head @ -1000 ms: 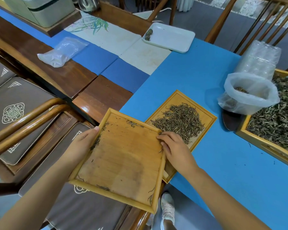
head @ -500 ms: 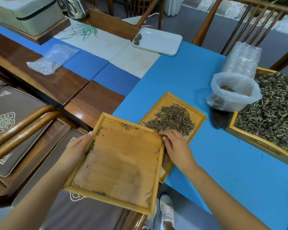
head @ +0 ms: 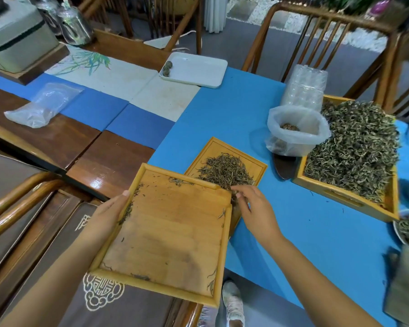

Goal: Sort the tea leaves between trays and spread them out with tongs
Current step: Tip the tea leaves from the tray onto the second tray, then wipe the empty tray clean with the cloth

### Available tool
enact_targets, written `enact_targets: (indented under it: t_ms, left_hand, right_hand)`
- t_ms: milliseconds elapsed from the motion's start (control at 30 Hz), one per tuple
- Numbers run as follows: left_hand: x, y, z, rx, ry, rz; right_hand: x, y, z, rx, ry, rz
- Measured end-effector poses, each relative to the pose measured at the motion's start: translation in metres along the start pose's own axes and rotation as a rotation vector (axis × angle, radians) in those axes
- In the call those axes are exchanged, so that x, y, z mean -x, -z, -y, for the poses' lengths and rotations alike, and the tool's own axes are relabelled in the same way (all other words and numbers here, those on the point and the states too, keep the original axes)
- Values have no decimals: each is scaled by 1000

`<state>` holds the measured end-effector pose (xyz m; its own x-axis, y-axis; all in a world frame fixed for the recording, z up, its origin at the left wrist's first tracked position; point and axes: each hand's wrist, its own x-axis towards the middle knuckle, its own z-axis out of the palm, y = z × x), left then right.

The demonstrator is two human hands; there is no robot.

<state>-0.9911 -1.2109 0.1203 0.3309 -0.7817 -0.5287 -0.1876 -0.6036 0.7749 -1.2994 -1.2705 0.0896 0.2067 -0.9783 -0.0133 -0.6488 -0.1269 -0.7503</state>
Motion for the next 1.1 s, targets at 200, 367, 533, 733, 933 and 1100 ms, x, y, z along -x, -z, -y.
enact_targets:
  t_ms: [200,367,533,733,933,1100]
  left_hand:
    - [-7,-27,-22,-1,-29,-13]
    - [-13,-60,-38,-90,-91,47]
    - [-16,-101,-46,-81,-128,112]
    - [-10,-152,-53,-98,-178,146]
    - [6,-196,-48,-134,-135,149]
    - [19,-217,-44,-159,-130,157]
  right_hand:
    - [11,21,-13,-24,-50,-73]
    - [24,45,-30,-28,-122,-159]
    - [48,72,-55,-15,-219,-248]
    - [85,111,-92,5,-337,-330]
    - [132,145,-139,102,-499,-416]
    - [165,168,-168,296,-618,-419]
